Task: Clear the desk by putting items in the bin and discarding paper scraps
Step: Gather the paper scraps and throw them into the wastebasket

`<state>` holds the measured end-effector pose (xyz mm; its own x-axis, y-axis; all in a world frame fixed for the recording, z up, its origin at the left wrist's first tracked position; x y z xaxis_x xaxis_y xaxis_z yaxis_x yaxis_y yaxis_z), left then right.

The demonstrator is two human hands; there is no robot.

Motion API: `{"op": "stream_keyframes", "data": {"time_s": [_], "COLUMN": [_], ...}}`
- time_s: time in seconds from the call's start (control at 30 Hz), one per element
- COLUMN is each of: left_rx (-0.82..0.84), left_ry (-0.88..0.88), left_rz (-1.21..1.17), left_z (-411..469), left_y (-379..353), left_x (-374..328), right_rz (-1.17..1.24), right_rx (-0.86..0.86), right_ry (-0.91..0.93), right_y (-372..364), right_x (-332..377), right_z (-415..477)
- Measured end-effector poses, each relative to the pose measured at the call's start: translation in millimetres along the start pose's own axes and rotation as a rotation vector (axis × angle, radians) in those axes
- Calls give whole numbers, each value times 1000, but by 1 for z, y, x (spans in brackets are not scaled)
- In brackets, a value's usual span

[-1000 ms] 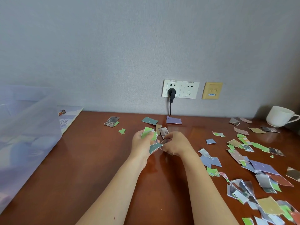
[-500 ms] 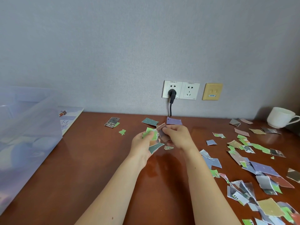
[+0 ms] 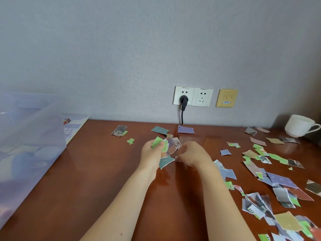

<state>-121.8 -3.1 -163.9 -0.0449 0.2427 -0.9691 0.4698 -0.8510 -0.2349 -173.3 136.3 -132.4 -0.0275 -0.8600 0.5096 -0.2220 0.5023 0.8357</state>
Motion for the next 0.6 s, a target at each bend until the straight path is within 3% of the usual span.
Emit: {"op": "stream_keyframes", "data": {"time_s": [0.47,0.53,0.6], "left_rx": [-17,-16,-16], "left_ry": [31,25,30], "left_rz": [-35,-50,-85], "left_z": [0,-1,-1], "left_y": [2,2,2], "left_x": [-1,-2,-3], "right_rz": [49,133,366], "right_rx": [-24,-10,33], "right_ry": [-11,5,17], "right_y": [-4,-3,-2], "right_x": [0,0,2], "right_z": [2,2,-1]}}
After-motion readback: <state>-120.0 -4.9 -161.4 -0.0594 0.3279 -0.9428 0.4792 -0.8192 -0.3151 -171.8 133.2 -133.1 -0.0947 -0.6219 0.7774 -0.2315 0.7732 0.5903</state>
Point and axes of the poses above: each hand's wrist, its own z-axis towards the middle knuckle, its own y-axis out of the back of the hand, x = y × z, the point moved 5 cm from there along z, towards the middle knuckle, and after that the axes turned 8 degrees about -y, right-handed, at the moved point
